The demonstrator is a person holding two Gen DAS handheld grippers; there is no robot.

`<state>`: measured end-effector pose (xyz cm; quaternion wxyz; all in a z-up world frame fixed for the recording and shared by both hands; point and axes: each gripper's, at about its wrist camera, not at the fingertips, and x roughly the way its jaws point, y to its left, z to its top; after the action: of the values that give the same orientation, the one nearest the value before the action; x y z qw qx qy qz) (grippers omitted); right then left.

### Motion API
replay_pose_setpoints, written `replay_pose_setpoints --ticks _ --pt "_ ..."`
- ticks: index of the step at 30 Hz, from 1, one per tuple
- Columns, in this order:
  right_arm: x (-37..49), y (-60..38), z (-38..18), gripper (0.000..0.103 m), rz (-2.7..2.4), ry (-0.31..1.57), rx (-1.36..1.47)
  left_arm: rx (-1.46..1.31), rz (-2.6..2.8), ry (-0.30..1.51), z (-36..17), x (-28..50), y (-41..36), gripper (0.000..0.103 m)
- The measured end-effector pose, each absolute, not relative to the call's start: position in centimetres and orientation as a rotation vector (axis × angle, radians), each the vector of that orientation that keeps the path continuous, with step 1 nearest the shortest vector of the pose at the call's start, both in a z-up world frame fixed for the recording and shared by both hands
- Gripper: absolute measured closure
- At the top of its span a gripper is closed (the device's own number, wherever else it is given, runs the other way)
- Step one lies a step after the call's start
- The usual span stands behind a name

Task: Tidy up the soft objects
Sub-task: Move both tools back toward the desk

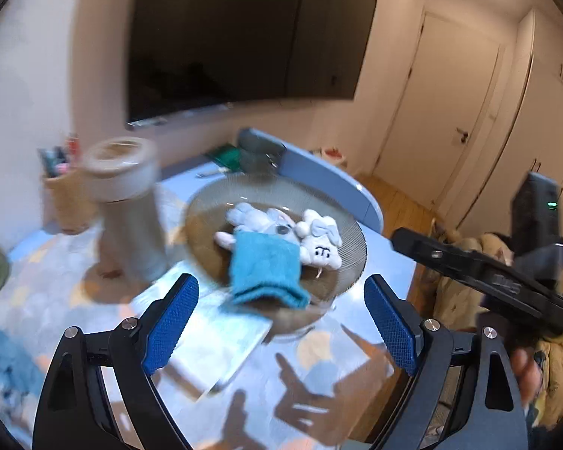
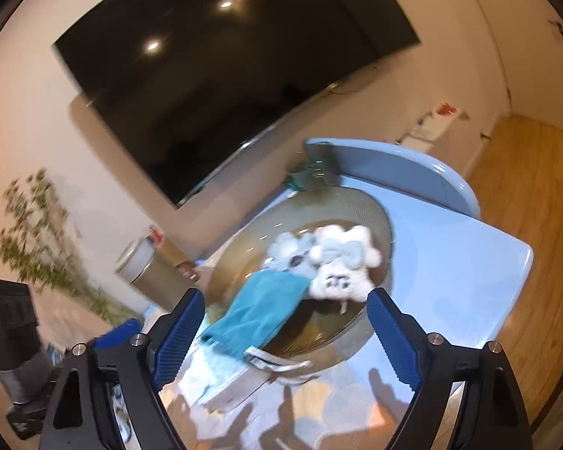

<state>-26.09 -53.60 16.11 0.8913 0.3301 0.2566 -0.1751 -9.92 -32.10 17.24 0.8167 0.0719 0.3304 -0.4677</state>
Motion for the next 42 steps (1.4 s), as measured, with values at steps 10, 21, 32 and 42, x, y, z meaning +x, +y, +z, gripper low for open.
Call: replay_pose_setpoints --ticks 10,21,32,42 --pt "-21.2 -40.1 16.5 0.014 -0.061 0.668 0.493 0.056 -0.568 0.585 18.9 -11.5 -12.3 0.001" --pt "-13.7 -21.2 10.8 0.014 0.364 0.88 0.283 -0.011 -0.089 0.691 10.6 -7.8 5.9 0.001" --pt "-9.0 -19.0 2.4 0.014 0.246 0.929 0.056 -0.072 -0.048 0.865 1.7 -3.8 9.2 0.001" --pt "-8.3 -19.1 1.5 0.005 0.243 0.982 0.049 0.007 -0.061 0.96 0.2 -3.4 7.8 0.001"
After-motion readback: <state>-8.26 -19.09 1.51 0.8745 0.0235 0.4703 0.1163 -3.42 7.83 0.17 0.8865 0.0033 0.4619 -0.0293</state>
